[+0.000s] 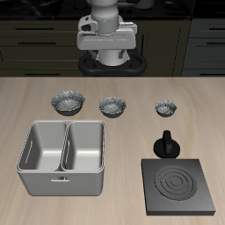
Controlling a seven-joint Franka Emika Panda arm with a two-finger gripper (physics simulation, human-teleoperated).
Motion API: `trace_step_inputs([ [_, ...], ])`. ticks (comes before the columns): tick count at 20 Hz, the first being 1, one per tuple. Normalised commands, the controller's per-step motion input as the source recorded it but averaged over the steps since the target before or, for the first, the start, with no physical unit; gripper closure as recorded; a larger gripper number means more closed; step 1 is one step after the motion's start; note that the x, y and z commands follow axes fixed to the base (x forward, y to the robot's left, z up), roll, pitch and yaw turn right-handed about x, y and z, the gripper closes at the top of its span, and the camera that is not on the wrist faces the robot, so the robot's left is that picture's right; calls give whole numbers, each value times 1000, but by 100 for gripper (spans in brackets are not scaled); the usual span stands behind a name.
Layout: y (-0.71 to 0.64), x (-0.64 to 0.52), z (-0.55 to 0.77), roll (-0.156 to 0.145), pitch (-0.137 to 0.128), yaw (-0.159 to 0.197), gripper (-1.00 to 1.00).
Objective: Place the medium-sized bowl on the flat stove
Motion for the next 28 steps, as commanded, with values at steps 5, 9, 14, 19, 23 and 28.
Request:
trace_step_inputs([
  [5,70,98,-189,14,3,6,-100],
  [9,134,12,-238,22,-11,3,-100],
  [14,121,20,-207,11,-24,12,-100],
  [19,117,-9,-218,9,-38,21,-100],
  [23,77,69,-356,-1,15,12,-100],
  [28,83,71,-321,12,20,-5,-100],
])
